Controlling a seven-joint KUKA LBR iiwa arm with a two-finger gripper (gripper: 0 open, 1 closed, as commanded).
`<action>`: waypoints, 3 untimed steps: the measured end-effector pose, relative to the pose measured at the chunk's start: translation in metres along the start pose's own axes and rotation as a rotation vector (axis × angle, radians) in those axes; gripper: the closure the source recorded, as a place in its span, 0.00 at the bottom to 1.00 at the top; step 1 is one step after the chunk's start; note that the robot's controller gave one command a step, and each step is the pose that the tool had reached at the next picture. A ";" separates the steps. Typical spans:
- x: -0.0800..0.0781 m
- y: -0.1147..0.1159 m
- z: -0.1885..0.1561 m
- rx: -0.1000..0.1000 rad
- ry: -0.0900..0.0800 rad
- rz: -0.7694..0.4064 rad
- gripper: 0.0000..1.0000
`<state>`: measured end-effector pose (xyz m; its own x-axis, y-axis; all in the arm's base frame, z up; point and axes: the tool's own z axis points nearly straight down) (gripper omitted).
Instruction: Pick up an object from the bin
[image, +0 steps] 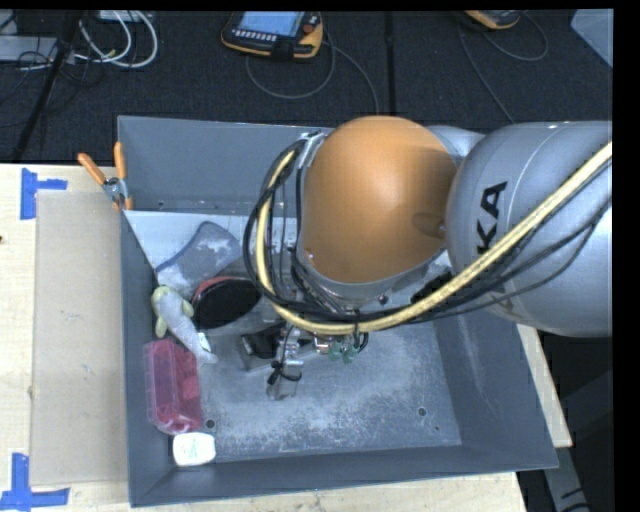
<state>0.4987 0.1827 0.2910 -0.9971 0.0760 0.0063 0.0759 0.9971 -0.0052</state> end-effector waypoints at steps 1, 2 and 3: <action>-0.003 -0.009 0.010 -0.007 -0.008 -0.164 0.00; -0.011 -0.017 0.064 -0.003 -0.002 -0.063 0.00; -0.033 -0.039 0.123 -0.005 -0.007 -0.262 0.00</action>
Offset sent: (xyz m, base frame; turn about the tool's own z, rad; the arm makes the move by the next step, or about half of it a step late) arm 0.0186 -0.0256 -0.1211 -0.1639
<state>0.5278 0.1403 0.1678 -0.9828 -0.1847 0.0002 -0.1847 0.9828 0.0005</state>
